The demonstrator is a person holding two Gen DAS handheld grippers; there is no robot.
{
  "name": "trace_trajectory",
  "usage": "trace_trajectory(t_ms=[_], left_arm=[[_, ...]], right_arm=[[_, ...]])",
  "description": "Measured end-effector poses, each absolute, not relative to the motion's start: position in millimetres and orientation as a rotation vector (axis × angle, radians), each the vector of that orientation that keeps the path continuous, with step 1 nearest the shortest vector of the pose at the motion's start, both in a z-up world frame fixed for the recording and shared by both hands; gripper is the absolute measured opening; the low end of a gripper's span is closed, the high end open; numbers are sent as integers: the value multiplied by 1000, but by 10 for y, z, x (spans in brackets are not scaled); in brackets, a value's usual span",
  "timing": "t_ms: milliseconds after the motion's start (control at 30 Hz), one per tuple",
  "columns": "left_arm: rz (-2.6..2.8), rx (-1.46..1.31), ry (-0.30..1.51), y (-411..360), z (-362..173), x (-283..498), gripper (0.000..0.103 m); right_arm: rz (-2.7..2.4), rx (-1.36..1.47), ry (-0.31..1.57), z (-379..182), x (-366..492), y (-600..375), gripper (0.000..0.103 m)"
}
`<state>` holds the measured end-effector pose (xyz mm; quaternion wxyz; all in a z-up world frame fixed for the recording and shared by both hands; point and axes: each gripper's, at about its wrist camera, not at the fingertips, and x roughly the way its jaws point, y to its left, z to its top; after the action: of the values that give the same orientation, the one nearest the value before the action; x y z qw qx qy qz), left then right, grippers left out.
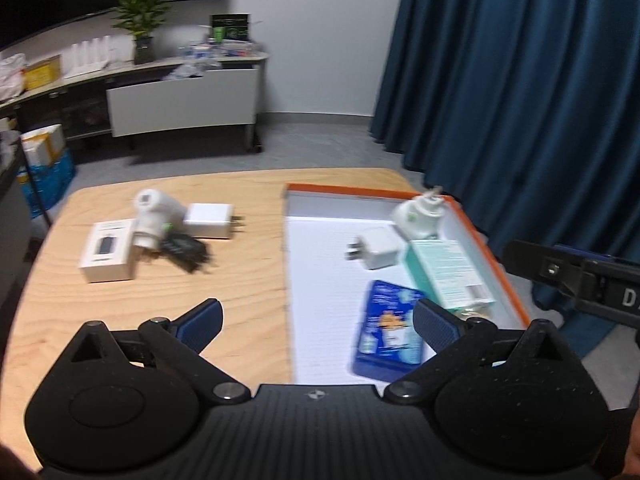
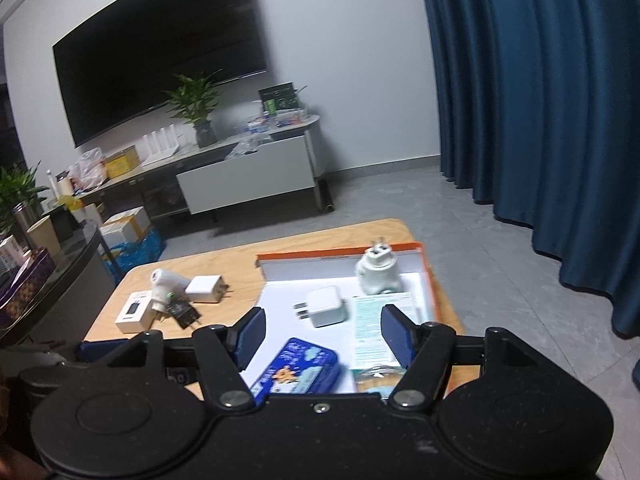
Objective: Organize rigid objects
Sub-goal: 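Move both grippers back over the table toward the UGREEN box and charger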
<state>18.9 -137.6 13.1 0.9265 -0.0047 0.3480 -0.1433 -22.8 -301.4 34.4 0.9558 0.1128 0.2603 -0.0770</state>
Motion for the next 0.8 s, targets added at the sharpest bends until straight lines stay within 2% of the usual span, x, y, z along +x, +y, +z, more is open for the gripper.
trace_trajectory(t_ms=[800], left_arm=[[-33,-92,712,-400,171,329,103]], right_arm=[[53,171,591,257,258,-2195,78]])
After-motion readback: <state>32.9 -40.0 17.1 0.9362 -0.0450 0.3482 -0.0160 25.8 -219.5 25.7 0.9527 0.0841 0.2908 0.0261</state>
